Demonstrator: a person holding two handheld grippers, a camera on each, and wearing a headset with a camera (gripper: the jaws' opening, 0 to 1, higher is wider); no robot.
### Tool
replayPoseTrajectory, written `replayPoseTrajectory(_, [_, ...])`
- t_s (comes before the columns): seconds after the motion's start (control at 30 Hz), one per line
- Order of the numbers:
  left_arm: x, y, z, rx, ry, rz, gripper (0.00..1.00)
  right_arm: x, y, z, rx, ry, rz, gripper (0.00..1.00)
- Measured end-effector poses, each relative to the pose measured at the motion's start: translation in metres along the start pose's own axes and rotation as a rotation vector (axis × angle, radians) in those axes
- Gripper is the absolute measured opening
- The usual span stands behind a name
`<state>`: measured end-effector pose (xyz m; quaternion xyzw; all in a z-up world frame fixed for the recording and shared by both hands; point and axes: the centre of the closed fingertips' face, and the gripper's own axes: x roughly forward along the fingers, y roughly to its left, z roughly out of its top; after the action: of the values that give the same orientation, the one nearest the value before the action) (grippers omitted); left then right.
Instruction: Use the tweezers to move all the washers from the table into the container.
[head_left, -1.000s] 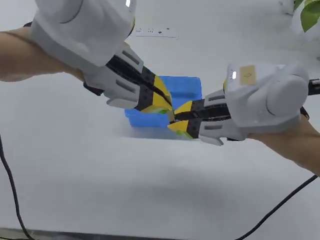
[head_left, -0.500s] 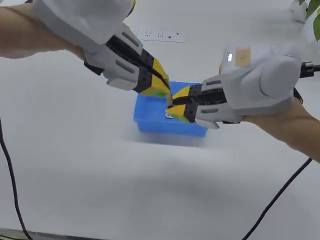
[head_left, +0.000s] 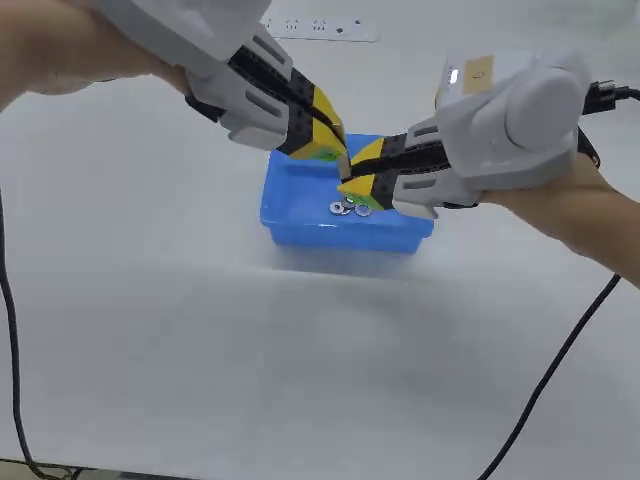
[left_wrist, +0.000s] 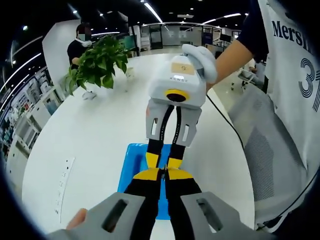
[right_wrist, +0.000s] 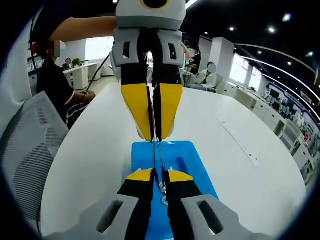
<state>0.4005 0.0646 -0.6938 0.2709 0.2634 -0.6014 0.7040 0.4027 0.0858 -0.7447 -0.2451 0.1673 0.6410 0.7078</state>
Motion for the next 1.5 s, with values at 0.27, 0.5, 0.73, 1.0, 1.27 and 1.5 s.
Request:
replayPoseTrajectory(0.27, [0.014, 0.005, -0.016, -0.026, 0.031, -0.023, 0.07, 0.017, -0.007, -0.023, -0.006, 0.021, 0.025, 0.1])
replayPoseTrajectory(0.5, [0.022, 0.006, -0.021, -0.036, 0.043, -0.022, 0.07, 0.018, -0.01, -0.033, -0.001, 0.026, 0.023, 0.1])
replayPoseTrajectory(0.73, [0.023, 0.003, -0.022, -0.022, 0.058, -0.012, 0.07, 0.014, -0.007, -0.033, -0.011, 0.031, 0.015, 0.1])
replayPoseTrajectory(1.0, [0.015, 0.001, -0.011, 0.003, 0.044, 0.004, 0.07, 0.007, -0.005, -0.019, -0.011, 0.012, 0.006, 0.11])
replayPoseTrajectory(1.27, [0.002, -0.004, 0.0, 0.03, 0.044, 0.024, 0.07, -0.002, 0.0, -0.003, -0.031, -0.004, -0.009, 0.1])
replayPoseTrajectory(1.5, [-0.013, -0.012, 0.01, 0.041, 0.024, 0.05, 0.07, -0.016, 0.005, 0.011, -0.053, -0.012, -0.033, 0.1])
